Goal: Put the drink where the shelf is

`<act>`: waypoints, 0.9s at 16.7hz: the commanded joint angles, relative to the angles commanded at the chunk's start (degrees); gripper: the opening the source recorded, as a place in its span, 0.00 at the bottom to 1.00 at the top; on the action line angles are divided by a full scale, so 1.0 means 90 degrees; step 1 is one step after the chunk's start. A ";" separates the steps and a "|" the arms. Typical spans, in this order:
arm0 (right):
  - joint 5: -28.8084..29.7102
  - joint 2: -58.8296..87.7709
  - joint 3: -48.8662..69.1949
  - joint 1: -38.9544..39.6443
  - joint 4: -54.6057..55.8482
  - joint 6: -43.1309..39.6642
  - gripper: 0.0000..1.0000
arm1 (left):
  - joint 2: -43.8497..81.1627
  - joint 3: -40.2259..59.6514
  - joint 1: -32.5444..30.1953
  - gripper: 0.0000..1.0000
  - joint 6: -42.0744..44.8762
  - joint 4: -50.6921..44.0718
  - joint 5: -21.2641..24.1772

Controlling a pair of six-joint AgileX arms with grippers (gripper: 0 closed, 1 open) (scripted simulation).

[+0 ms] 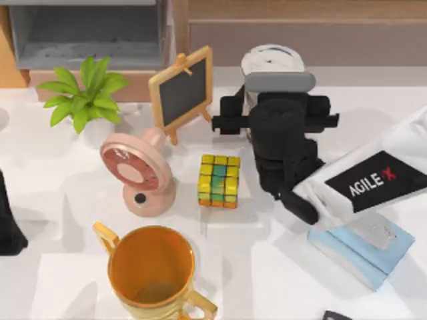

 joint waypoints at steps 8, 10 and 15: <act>-0.0003 -0.0153 0.0006 -0.0001 -0.0189 0.0010 0.00 | 0.0000 0.0000 0.0000 1.00 0.0000 0.0000 0.0000; -0.0057 -0.0314 0.0141 -0.0007 -0.0129 0.0002 0.00 | 0.0000 0.0000 0.0000 1.00 0.0000 0.0000 0.0000; -0.0523 -0.1045 0.0564 -0.0151 -0.0365 -0.0110 0.00 | 0.0000 0.0000 0.0000 1.00 0.0000 0.0000 0.0000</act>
